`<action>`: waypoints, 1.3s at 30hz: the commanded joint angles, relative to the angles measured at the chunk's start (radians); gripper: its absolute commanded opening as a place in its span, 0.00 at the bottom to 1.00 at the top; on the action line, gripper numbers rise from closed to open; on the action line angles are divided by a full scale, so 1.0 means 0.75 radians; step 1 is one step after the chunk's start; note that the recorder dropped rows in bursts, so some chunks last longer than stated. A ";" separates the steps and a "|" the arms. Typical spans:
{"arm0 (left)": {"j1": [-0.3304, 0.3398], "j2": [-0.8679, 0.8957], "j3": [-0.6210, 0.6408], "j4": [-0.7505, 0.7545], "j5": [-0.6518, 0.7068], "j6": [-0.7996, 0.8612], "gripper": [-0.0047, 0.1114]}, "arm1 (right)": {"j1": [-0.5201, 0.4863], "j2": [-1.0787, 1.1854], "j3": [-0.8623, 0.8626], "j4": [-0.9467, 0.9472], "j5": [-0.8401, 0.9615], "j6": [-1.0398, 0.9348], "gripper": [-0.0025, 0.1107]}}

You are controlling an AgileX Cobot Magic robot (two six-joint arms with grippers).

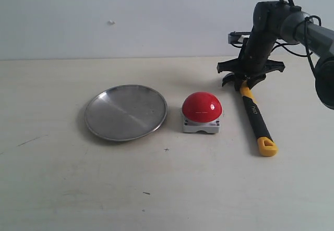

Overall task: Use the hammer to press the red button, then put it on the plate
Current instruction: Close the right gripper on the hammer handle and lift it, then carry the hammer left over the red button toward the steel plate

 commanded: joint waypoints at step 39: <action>0.004 -0.007 0.000 0.001 -0.002 -0.001 0.04 | -0.203 -0.381 0.287 0.849 0.012 -0.560 0.02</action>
